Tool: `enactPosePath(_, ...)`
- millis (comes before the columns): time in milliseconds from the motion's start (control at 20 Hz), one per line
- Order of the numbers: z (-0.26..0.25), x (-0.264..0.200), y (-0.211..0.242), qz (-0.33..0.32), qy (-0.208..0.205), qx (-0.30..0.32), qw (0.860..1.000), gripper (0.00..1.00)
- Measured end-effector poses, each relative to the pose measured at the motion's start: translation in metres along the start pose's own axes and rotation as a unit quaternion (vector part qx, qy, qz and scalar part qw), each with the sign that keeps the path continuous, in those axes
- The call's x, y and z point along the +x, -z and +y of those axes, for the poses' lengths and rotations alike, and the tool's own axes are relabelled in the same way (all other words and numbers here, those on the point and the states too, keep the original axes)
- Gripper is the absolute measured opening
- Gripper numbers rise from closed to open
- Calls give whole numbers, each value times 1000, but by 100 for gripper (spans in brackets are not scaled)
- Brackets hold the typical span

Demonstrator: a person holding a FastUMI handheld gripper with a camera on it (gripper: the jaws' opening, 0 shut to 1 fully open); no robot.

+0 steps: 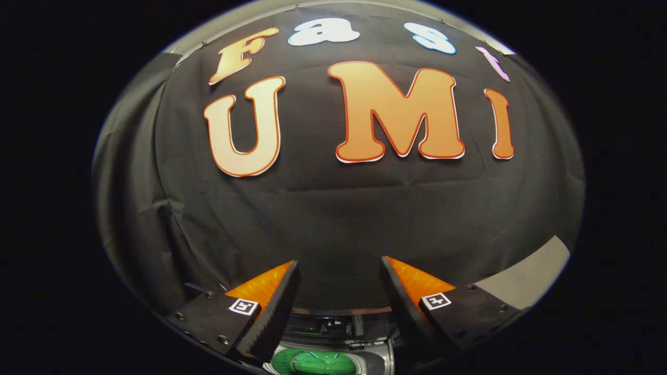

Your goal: Put the clothes into the washing machine and then close the washing machine lid.

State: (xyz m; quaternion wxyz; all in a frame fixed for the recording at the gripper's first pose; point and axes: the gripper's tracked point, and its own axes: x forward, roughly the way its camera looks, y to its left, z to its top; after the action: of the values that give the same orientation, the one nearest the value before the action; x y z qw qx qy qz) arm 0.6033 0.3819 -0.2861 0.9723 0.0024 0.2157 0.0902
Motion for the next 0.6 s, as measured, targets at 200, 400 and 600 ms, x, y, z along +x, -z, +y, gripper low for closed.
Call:
enactPosePath(200, -3, 31, 20, 40, 5, -10, 999, 98)
enactPosePath(400, -9, 50, 45, 76, 15, -2, 997, 98)
enactPosePath(600, -14, 59, 72, 107, 6, -16, 994, 98)
